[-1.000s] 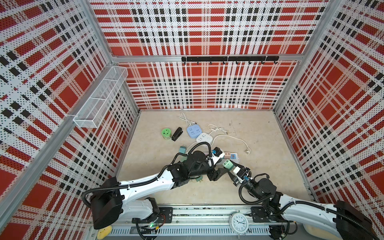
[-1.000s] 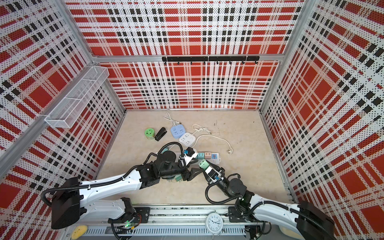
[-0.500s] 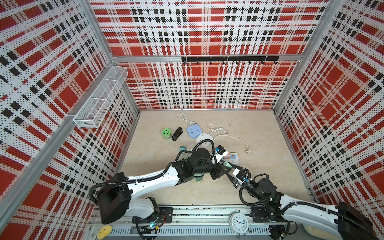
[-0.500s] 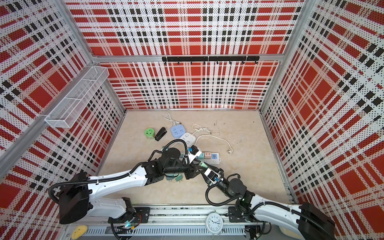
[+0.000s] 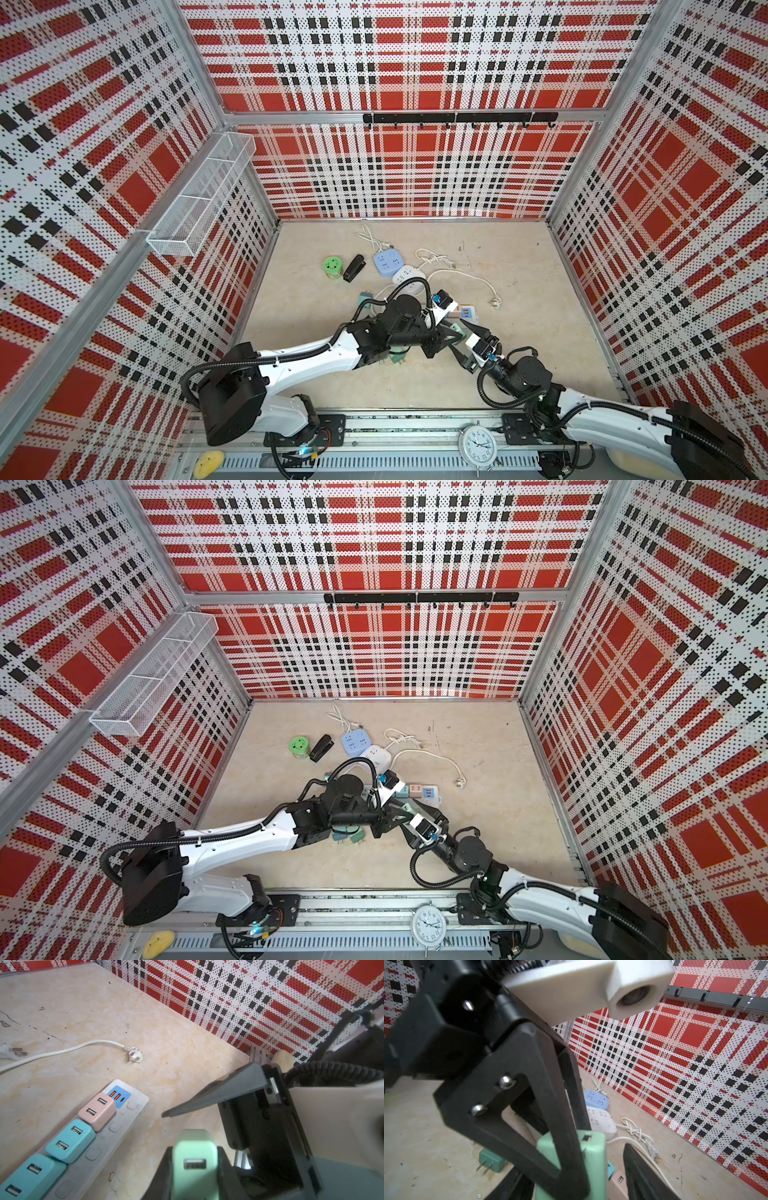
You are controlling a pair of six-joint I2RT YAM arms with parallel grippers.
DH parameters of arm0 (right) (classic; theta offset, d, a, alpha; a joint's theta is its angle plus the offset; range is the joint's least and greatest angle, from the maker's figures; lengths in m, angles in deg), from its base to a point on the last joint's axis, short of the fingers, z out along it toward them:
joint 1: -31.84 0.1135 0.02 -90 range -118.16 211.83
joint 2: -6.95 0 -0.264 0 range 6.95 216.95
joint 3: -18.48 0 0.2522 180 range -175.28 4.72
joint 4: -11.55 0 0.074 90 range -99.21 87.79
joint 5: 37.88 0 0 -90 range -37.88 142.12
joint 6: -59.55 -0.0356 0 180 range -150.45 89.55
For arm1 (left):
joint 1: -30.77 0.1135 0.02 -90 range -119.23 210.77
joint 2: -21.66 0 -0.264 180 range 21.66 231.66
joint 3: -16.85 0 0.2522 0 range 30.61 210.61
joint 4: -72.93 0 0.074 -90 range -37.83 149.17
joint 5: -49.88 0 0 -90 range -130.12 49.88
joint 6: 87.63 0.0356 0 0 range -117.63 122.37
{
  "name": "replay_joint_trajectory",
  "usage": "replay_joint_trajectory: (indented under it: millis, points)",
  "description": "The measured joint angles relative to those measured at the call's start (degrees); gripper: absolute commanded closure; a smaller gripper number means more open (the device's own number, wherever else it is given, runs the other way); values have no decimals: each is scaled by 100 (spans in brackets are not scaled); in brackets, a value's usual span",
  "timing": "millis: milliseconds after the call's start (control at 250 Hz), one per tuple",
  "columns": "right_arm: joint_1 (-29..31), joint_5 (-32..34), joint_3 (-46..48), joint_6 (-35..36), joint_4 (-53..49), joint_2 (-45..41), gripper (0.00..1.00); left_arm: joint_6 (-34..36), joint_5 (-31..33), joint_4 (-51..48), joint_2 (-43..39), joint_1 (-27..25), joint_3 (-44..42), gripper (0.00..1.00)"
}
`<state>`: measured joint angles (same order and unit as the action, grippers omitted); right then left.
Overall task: Insert the plug
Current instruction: 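Open the right gripper and withdraw it while the left gripper carries the adapter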
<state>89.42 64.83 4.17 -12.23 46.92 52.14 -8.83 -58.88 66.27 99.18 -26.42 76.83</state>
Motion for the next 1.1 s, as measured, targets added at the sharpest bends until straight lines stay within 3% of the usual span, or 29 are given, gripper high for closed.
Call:
replay_joint_trajectory:
  millis: [40,380,604,768,908,1100]
  points:
    - [4,50,0,-17,28,9,0,44,59,-7,-72,13,-39,100]
    - [4,472,0,-129,85,-81,0,476,1266,103,-1270,616,-992,100]
    - [2,1777,0,-249,83,-120,0,1655,2234,354,-1692,857,-1528,100]
    - [-98,2476,0,-485,-68,-363,0,2601,2249,424,-1532,1158,-1655,100]
    - [-330,2660,0,-739,-442,-660,0,2881,2120,396,-1342,1602,-1467,100]
    - [-743,2505,0,-1113,-1163,-1360,0,3735,1545,-299,-1008,2326,-2,100]
